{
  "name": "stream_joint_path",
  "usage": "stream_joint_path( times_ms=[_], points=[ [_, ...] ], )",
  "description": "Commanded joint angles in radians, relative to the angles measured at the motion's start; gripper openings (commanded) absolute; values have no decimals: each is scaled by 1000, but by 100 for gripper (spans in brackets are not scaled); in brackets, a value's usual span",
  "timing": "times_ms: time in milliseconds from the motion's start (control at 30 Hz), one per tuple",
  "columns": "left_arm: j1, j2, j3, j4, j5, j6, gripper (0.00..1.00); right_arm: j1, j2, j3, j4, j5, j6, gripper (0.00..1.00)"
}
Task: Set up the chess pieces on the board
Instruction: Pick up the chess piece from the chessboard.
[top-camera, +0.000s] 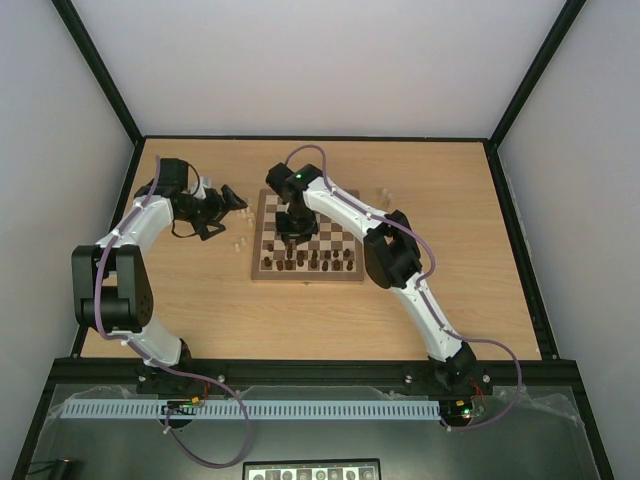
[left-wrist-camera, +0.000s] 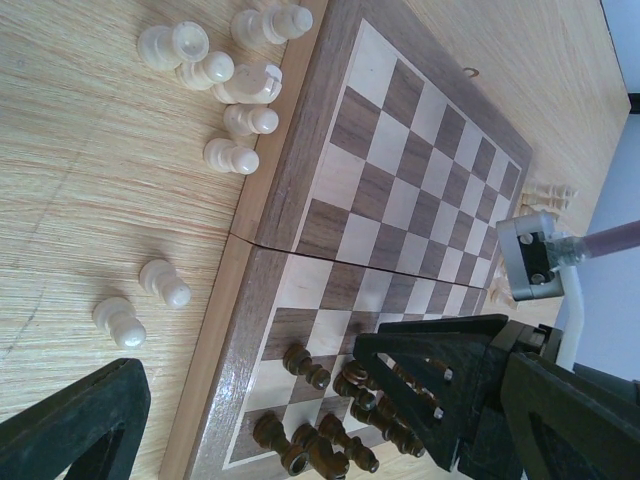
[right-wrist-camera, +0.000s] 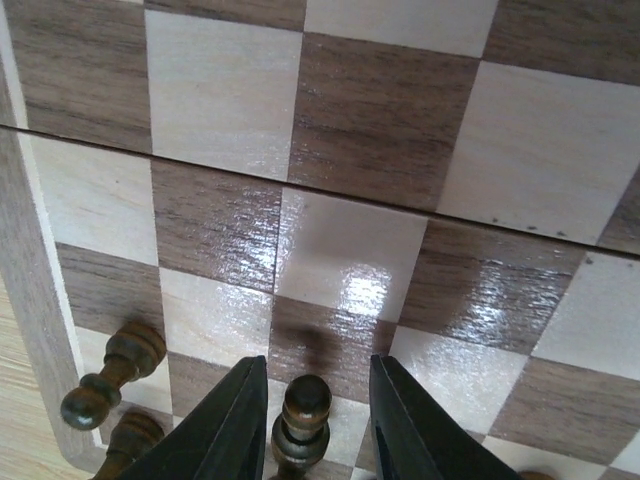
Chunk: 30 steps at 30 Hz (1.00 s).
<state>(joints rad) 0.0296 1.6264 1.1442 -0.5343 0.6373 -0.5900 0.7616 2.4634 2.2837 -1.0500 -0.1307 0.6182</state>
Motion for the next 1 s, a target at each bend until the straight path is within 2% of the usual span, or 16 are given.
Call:
stream_joint_path(
  times_ms=[0,433,967],
  points=[
    [9,-8,-13,-4,24,7,99,5,35,0,-21,-20,12,30],
    [12,-4,-15,1,28,7,99,5,39,2,-23,-6,11,15],
    [12,-5,-6,-5,19,11,99,-22,35,67,43,67,11,9]
  ],
)
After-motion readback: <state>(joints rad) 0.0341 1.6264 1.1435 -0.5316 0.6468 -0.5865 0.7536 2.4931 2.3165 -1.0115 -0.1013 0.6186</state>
